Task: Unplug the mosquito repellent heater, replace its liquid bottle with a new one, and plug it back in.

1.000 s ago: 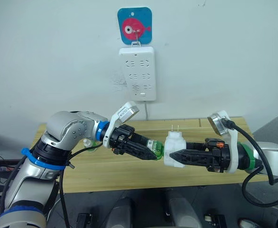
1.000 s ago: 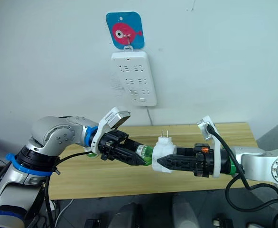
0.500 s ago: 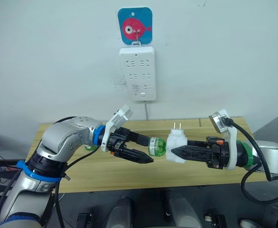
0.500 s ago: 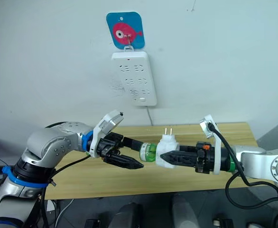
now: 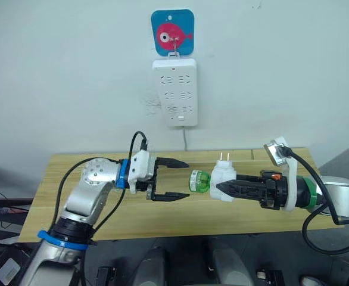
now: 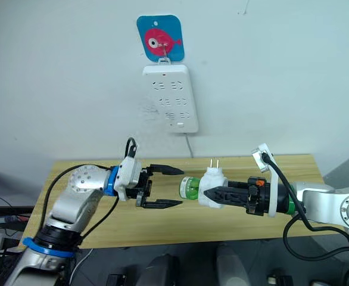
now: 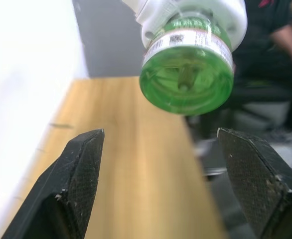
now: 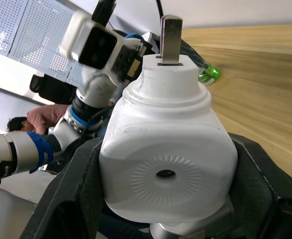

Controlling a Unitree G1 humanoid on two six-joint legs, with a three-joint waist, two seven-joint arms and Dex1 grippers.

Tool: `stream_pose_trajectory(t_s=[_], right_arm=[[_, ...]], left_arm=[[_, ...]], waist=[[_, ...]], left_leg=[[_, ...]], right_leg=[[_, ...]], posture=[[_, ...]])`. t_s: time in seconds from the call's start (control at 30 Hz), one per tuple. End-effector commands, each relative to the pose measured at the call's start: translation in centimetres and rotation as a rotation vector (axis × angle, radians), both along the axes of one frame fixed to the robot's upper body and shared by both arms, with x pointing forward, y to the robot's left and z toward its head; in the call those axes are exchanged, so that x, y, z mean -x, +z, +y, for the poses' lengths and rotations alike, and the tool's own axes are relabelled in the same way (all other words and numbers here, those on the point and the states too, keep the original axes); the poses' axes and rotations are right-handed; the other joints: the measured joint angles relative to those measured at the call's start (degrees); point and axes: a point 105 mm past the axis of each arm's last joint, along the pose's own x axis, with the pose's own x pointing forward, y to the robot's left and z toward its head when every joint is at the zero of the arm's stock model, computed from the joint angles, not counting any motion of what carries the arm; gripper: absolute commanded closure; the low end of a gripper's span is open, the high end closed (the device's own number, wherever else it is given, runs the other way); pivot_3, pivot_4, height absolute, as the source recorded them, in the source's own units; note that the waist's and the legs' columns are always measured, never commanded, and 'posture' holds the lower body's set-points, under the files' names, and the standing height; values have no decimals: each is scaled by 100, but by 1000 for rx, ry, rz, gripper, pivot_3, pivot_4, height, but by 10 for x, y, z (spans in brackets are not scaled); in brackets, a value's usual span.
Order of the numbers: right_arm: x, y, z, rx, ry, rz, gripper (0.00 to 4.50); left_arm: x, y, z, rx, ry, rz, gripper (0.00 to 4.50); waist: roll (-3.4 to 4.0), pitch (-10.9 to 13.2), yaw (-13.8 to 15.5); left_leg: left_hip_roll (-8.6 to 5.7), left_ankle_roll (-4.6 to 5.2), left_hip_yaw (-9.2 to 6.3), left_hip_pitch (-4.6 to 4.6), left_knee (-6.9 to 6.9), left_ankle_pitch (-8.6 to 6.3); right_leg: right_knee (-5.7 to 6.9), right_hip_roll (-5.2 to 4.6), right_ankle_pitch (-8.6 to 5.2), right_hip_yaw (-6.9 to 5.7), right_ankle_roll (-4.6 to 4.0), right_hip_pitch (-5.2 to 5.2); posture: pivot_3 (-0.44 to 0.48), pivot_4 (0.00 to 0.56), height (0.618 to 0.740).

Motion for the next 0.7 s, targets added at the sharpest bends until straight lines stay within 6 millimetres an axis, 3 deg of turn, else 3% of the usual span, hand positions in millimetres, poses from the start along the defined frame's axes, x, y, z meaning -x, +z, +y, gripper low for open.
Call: stream_pose_trajectory(t_s=[0.03, 0.37, 0.47, 0.57, 0.7], right_arm=[[1, 12, 1, -35, 8, -35, 1526], [2, 12, 1, -29, 14, -34, 1526], [1, 13, 1, -30, 16, -35, 1526], [1, 13, 2, -31, 17, -36, 1526], [1, 13, 2, -31, 16, -36, 1526]], left_arm=[[9, 18, -11, 92, -47, -177, 671], [11, 23, -27, 154, -103, -209, 671], [12, 19, -28, 125, -130, -186, 1286], [12, 17, -29, 109, -142, -182, 2227], [13, 21, -29, 96, -156, -164, 2268]], waist=[[1, -1, 7], [1, -1, -5], [1, -1, -25], [1, -1, -38], [1, -1, -40]], left_leg=[[0, 0, -1, -1, 0, 0], [1, 1, -1, 5, 2, 0], [1, 1, -2, 5, 2, 0], [1, 1, -3, 4, 2, 0], [1, 1, -3, 5, 2, 0]], right_leg=[[-1, 0, 0, -1, 0, 0], [10, 6, 1, -3, 1, 2], [10, 8, 1, -4, 1, 2], [9, 8, 1, -5, 1, 3], [10, 9, 1, -5, 1, 3]], posture=[[-156, 203, 740], [-156, 201, 740], [-156, 201, 740], [-156, 201, 740], [-156, 202, 740]])
